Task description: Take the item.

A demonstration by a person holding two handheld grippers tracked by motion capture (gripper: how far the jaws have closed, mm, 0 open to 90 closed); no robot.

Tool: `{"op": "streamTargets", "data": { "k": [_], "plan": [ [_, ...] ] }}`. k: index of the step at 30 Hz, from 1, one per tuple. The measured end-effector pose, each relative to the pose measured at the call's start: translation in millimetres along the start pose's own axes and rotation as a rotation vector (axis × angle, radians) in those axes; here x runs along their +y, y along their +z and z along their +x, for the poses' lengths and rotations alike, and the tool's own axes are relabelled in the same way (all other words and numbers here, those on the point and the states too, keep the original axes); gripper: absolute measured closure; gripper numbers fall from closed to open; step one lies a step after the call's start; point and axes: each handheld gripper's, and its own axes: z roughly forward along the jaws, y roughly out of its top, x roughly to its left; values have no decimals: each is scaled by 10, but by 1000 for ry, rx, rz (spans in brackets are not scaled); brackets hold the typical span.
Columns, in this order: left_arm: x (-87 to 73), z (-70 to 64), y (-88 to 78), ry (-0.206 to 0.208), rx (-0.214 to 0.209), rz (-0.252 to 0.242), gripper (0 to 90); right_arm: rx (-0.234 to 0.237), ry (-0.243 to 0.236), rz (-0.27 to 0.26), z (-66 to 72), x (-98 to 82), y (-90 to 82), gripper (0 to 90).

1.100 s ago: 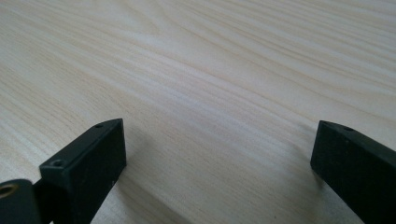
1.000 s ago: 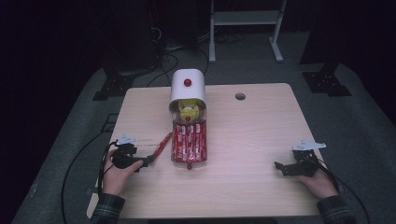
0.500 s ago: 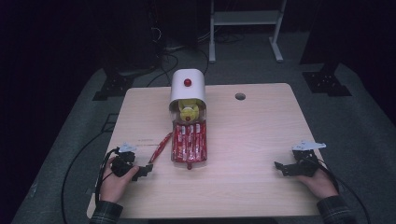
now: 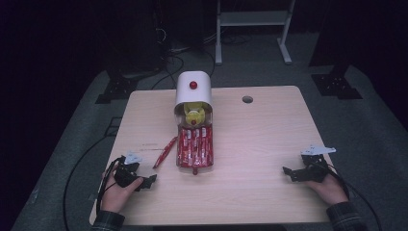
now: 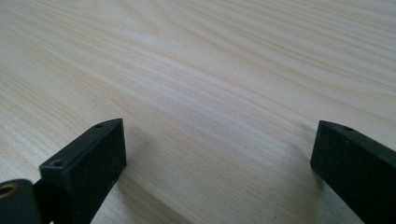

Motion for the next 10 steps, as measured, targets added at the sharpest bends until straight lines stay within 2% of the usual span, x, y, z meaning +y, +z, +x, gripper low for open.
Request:
{"op": "streamTargets", "data": {
  "k": [4,10],
  "plan": [
    [-25,5,1,-1,0,-19,31,0,0,0,0,0,0,26],
    [-34,10,-2,4,-2,-23,30,0,0,0,0,0,0,26]
  ]
}}
